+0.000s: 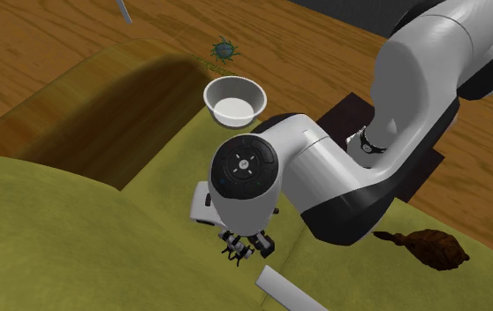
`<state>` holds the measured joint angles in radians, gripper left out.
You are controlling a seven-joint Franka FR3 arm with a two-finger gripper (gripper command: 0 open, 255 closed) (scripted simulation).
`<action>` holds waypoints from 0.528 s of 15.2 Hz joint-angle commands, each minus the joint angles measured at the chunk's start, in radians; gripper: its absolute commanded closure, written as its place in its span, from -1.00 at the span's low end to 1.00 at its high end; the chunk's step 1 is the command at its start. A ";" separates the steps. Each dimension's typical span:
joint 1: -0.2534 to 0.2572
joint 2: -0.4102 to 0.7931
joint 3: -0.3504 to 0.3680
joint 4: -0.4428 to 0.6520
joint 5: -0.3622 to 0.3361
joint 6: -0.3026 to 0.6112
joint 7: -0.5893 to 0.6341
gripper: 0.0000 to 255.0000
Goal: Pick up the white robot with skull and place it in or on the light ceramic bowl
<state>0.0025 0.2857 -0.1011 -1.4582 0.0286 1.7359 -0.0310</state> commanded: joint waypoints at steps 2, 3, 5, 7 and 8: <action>0.001 0.003 0.000 -0.036 0.000 0.040 0.000 -1.00; 0.001 0.003 0.001 -0.049 0.000 0.053 0.000 -1.00; 0.001 0.003 0.001 -0.057 0.000 0.061 0.000 -1.00; 0.001 0.003 0.001 -0.057 0.000 0.061 0.000 -1.00; 0.001 0.003 0.001 -0.057 0.000 0.061 0.000 -1.00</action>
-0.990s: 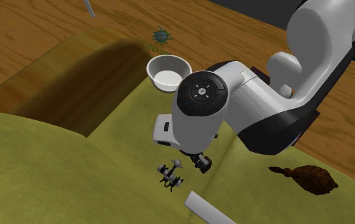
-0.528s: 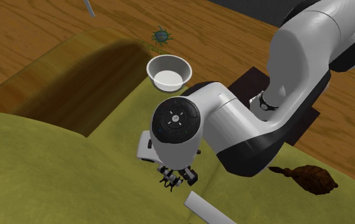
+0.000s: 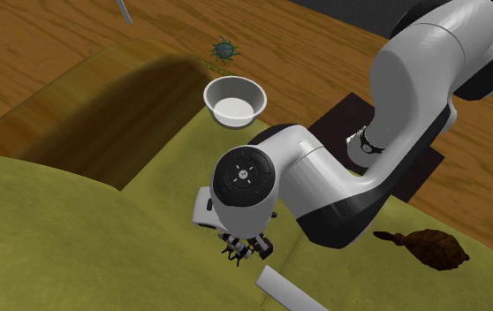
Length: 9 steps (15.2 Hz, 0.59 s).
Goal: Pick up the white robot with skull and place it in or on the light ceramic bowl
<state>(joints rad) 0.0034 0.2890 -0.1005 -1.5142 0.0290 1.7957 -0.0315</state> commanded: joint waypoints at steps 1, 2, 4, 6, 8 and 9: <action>0.000 0.000 0.000 -0.001 0.000 0.001 0.000 -1.00; 0.000 0.000 0.000 -0.001 0.000 0.001 0.000 -1.00; 0.000 0.000 0.000 0.000 0.000 0.001 0.000 1.00; 0.000 0.000 0.000 0.000 0.000 0.001 0.000 1.00; 0.000 0.000 0.000 -0.001 0.000 0.001 0.000 1.00; 0.000 0.000 0.000 -0.001 0.000 0.001 0.000 1.00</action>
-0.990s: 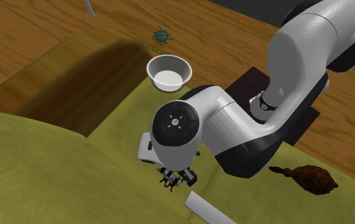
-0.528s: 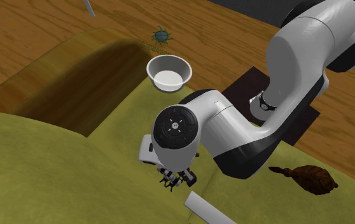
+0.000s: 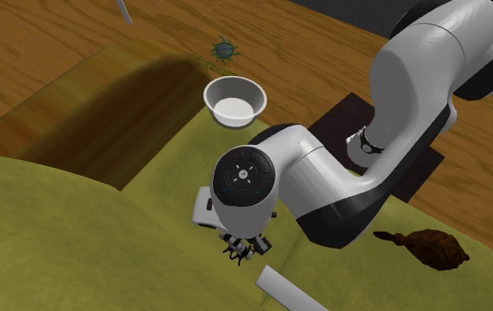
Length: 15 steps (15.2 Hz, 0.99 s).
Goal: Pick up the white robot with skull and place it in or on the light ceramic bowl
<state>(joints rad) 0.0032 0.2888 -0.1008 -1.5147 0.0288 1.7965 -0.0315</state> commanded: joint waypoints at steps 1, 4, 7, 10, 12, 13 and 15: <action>0.000 0.000 0.000 0.000 0.000 0.000 0.000 1.00; 0.000 0.000 0.000 0.000 0.000 0.000 0.000 1.00; 0.000 0.000 0.000 0.040 0.000 -0.040 0.000 1.00; -0.001 0.003 0.000 0.084 0.000 -0.082 0.001 1.00; -0.002 0.006 0.000 0.115 0.000 -0.110 0.001 1.00; -0.002 0.008 -0.001 0.132 0.001 -0.124 0.001 1.00; -0.003 0.013 -0.001 0.166 0.001 -0.154 0.001 1.00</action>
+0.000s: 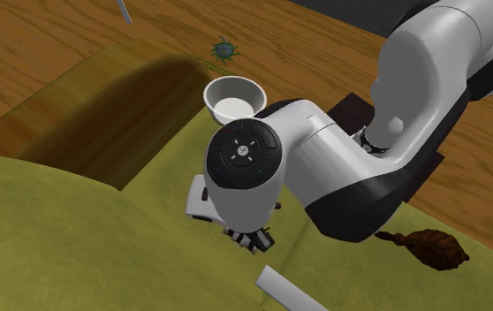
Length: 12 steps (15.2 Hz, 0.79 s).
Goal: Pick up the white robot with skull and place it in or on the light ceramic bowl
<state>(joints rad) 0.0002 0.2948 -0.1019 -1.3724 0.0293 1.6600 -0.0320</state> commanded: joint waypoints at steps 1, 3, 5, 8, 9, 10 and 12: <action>0.000 0.010 0.000 0.041 0.001 -0.032 0.001 1.00; -0.002 0.017 0.000 0.079 0.001 -0.062 0.001 1.00; -0.003 0.025 0.000 0.119 0.002 -0.094 0.001 1.00; -0.005 0.042 0.000 0.184 0.004 -0.143 0.000 1.00; -0.006 0.048 0.000 0.208 0.005 -0.160 0.000 1.00; -0.007 0.056 0.000 0.233 0.006 -0.178 0.000 1.00; -0.009 0.072 -0.001 0.286 0.007 -0.214 0.000 1.00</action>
<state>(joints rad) -0.0078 0.3608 -0.1023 -1.1109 0.0359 1.4644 -0.0318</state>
